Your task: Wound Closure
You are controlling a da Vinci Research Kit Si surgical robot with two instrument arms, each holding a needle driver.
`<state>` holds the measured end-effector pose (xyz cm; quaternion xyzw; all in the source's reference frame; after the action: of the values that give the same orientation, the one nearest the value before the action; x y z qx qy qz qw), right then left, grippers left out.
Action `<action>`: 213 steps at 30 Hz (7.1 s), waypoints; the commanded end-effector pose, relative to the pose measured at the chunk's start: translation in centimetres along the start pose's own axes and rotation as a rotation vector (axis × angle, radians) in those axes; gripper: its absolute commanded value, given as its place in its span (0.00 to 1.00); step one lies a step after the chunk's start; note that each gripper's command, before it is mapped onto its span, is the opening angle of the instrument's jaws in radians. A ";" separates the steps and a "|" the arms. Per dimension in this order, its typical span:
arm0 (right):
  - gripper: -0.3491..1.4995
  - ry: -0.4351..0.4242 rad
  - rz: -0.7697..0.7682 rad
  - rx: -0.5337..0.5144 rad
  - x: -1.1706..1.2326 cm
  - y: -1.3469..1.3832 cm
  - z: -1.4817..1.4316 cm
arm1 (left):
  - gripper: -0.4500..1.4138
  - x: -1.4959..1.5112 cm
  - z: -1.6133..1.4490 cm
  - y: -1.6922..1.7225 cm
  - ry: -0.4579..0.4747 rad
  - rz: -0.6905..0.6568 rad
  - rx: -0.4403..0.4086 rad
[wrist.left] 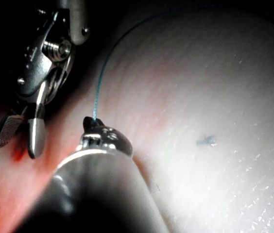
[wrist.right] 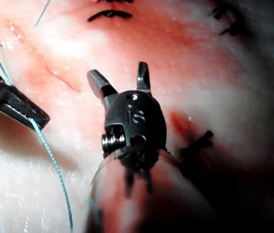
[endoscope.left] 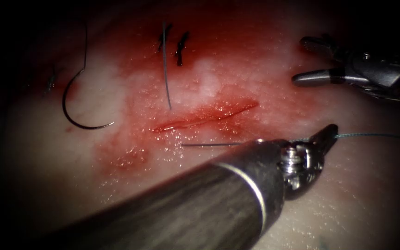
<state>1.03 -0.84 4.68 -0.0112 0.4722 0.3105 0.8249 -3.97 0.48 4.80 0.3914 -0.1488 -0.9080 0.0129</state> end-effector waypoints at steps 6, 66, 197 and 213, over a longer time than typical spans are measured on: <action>0.66 0.043 -0.007 0.099 -0.06 -0.09 0.12 | 0.00 -0.06 -0.49 0.15 0.259 0.074 -0.096; 0.00 0.388 -0.463 0.393 0.52 -1.96 1.39 | 0.00 -1.08 -1.79 0.14 0.540 0.062 -0.403; 0.99 0.169 -0.118 0.216 0.32 -1.35 0.81 | 0.00 -2.20 -2.73 0.31 -0.156 0.324 0.088; 0.00 0.195 -0.145 0.227 0.17 -0.83 1.45 | 0.00 -2.08 -2.60 0.37 -0.086 0.345 0.044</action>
<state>2.51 -0.98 4.98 0.0177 0.5767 0.1974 0.7925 -0.65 -0.26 4.61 0.3183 -0.2343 -0.9056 0.1540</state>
